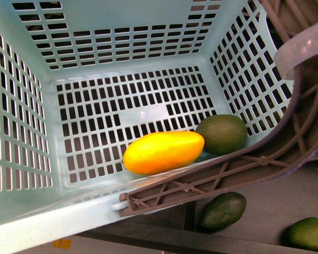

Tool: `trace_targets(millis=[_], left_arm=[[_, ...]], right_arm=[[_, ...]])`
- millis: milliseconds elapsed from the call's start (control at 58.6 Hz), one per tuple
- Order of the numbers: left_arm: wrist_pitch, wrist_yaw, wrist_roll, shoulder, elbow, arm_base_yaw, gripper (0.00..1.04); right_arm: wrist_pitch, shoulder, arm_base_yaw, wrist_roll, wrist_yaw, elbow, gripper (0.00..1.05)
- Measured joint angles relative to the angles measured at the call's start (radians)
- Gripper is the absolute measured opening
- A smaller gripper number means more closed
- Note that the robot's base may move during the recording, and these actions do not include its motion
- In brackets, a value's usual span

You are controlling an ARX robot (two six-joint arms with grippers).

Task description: Pick mango and avocado into basket

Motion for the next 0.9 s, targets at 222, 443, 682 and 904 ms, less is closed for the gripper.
trace_targets(millis=[222, 443, 682, 904], left_arm=[[0.000, 0.000, -0.001, 0.000, 0.000, 0.000, 0.08], [0.000, 0.000, -0.002, 0.000, 0.000, 0.000, 0.08], [0.000, 0.000, -0.001, 0.000, 0.000, 0.000, 0.08], [-0.034, -0.284, -0.161, 0.026, 0.031, -0.024, 0.08]], right_arm=[[-0.001, -0.002, 0.000, 0.000, 0.000, 0.000, 0.29], [-0.001, -0.002, 0.000, 0.000, 0.000, 0.000, 0.71], [-0.001, -0.002, 0.000, 0.000, 0.000, 0.000, 0.96], [-0.001, -0.002, 0.000, 0.000, 0.000, 0.000, 0.96]])
